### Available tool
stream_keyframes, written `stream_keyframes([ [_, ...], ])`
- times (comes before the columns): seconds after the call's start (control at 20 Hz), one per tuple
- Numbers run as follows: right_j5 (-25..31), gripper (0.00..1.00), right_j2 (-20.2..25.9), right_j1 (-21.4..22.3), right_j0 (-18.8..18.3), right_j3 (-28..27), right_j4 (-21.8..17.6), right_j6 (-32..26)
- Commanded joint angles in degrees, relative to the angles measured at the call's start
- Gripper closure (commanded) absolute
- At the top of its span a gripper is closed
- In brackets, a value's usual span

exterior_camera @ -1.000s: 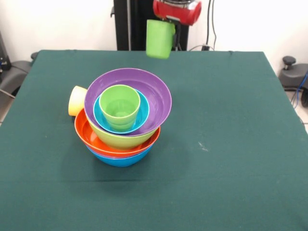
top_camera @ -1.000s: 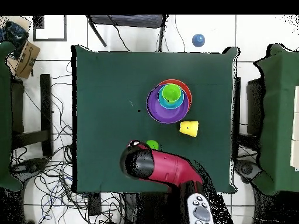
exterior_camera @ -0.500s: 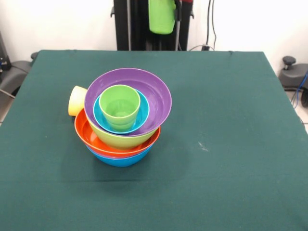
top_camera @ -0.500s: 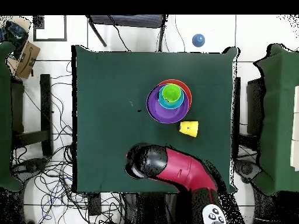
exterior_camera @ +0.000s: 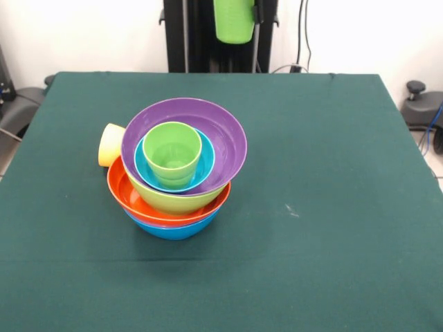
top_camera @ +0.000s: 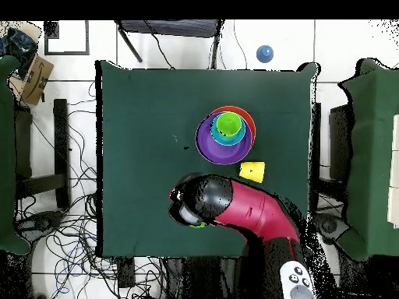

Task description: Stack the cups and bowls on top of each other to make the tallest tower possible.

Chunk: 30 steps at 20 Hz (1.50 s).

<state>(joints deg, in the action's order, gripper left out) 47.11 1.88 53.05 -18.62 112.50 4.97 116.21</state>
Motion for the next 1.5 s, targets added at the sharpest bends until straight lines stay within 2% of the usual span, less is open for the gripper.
stream_keyframes([
  [0.05,2.5,1.00,7.1,-4.4,0.1,-10.4,-1.1,-1.4],
  [0.25,4.9,1.00,7.3,-5.9,1.3,-15.7,-3.2,-1.7],
  [0.45,8.0,1.00,7.5,-8.5,2.5,-21.5,-3.4,-0.5],
  [0.95,13.9,1.00,6.5,-10.2,5.0,-30.6,-5.6,-1.2],
  [1.4,20.2,1.00,6.4,-9.0,2.6,-34.8,-7.2,-6.7],
  [1.5,20.0,1.00,6.8,-9.4,1.7,-35.3,-7.6,-8.3],
])
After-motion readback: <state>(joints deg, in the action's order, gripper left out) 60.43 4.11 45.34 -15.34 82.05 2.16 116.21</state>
